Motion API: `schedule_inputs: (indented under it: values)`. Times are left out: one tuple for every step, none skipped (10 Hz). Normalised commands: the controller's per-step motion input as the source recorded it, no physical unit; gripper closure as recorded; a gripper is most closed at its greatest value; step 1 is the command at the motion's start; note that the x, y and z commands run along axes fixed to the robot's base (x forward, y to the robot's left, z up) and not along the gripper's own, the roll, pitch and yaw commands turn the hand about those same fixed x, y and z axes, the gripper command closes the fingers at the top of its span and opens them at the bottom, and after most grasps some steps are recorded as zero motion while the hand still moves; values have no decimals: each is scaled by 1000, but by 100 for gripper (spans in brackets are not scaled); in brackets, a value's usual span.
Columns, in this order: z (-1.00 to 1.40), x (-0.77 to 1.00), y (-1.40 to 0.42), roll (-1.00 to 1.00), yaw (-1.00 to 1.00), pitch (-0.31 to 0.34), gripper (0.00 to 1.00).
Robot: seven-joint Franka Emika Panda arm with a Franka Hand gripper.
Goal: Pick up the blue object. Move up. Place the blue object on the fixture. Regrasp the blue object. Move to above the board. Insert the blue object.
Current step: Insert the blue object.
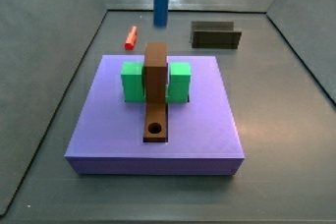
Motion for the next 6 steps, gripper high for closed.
schedule_inputs:
  values:
    - [-400,0,-374,23,494,-163,100]
    - [-511,0,-97,23,560,-183,100]
    - [-611,46,-66,54,534,-210,100]
    - [-629,74,-23,54,391,-223,100]
    - [-420,0,-77,26,106,-103,100]
    - [0,0,0,4,0,0,100]
